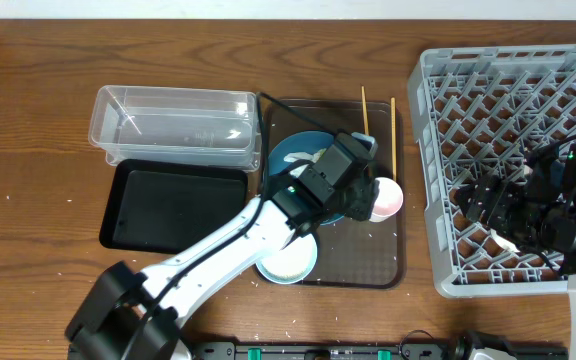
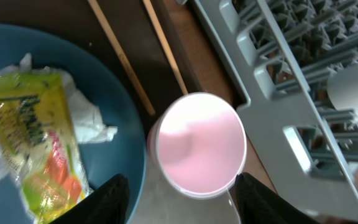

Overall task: Sort waste into correct bins and load items into the dishwasher rack
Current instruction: 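Reach the left gripper down to the pink cup, then grasp the pink cup with the left gripper and lift it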

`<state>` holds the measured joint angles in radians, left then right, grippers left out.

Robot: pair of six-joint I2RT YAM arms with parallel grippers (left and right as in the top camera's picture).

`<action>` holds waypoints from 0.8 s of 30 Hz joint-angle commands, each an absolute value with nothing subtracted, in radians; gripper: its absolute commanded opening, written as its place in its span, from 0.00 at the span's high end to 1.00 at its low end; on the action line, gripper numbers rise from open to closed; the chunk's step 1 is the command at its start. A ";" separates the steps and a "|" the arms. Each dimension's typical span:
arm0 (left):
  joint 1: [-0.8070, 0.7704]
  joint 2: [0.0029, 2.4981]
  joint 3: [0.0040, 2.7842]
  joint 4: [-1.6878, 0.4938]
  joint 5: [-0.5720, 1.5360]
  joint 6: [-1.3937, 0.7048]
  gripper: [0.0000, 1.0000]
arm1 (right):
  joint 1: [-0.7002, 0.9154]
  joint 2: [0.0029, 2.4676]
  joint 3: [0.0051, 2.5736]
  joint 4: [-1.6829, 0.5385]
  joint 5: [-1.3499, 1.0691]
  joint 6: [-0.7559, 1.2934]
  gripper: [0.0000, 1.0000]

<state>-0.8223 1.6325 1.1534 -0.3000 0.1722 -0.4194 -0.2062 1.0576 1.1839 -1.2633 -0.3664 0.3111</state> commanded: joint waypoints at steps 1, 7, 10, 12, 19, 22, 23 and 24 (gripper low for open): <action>-0.835 1.701 1.164 -0.272 0.147 -0.421 0.42 | -0.189 1.058 1.195 -1.265 -0.362 0.324 0.19; -0.838 1.775 1.164 -0.275 0.152 -0.421 0.46 | -0.189 1.058 1.195 -1.269 -0.363 0.325 0.18; -0.838 1.773 1.165 -0.270 0.179 -0.422 0.66 | -0.189 1.058 1.195 -1.271 -0.363 0.325 0.18; -0.838 1.755 1.169 -0.273 0.187 -0.425 0.80 | -0.189 1.058 1.195 -1.274 -0.363 0.324 0.18; -0.810 1.592 1.178 -0.332 0.185 -0.425 0.94 | -0.189 1.058 1.195 -1.277 -0.363 0.304 0.17; -0.739 1.493 1.178 -0.421 0.226 -0.425 0.94 | -0.189 1.058 1.195 -1.275 -0.368 0.259 0.16; -0.707 1.465 1.178 -0.455 0.256 -0.424 0.94 | -0.189 1.058 1.195 -1.274 -0.381 0.234 0.16; -0.653 1.429 1.178 -0.498 0.317 -0.424 0.94 | -0.189 1.058 1.195 -1.269 -0.418 0.187 0.15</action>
<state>-0.7559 1.5154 1.1553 -0.4408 0.2195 -0.4225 -0.2062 1.0580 1.1839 -1.2747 -0.3687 0.2832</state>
